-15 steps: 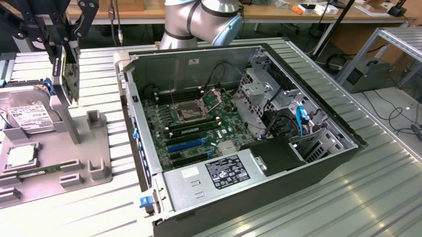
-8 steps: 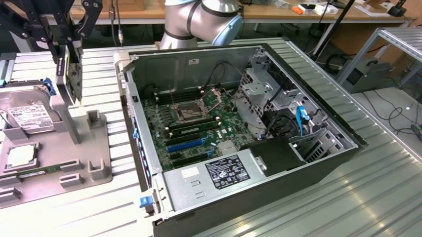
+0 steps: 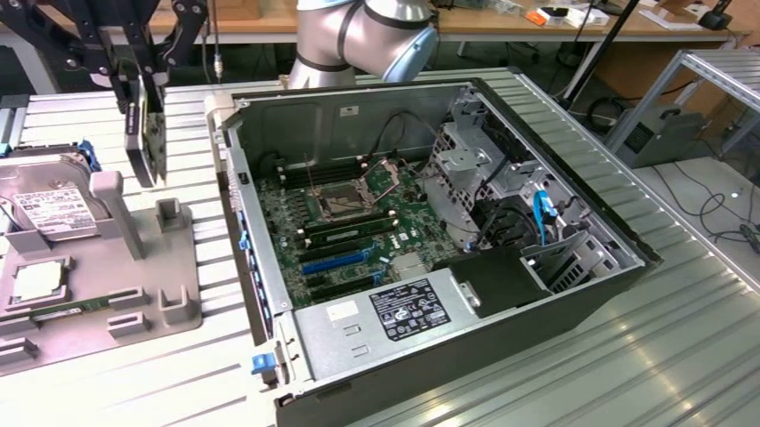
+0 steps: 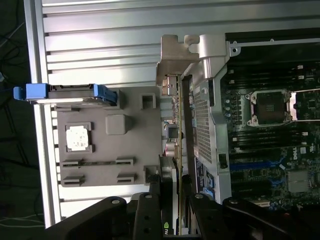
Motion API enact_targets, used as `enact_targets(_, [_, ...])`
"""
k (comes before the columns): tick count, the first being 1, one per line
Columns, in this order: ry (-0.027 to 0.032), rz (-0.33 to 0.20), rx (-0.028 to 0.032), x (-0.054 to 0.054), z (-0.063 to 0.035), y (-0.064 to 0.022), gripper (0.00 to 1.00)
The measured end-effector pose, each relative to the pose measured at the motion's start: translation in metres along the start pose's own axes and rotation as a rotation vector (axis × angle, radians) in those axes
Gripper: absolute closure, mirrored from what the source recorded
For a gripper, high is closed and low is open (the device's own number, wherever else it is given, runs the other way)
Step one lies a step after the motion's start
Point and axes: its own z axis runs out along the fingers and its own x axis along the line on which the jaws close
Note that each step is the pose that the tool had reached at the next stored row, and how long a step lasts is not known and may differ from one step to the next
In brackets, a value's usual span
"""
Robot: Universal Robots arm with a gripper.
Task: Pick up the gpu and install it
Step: 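Pick up the gpu and move the gpu toward the slot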
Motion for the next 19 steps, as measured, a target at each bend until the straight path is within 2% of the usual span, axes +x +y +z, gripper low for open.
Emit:
enact_targets(6, [0.0, 0.0, 0.0011, -0.016, 0.0004, 0.0012, 0.73])
enact_targets(19, [-0.0002, 0.0, 0.0032, -0.038, 0.001, 0.0029, 0.73])
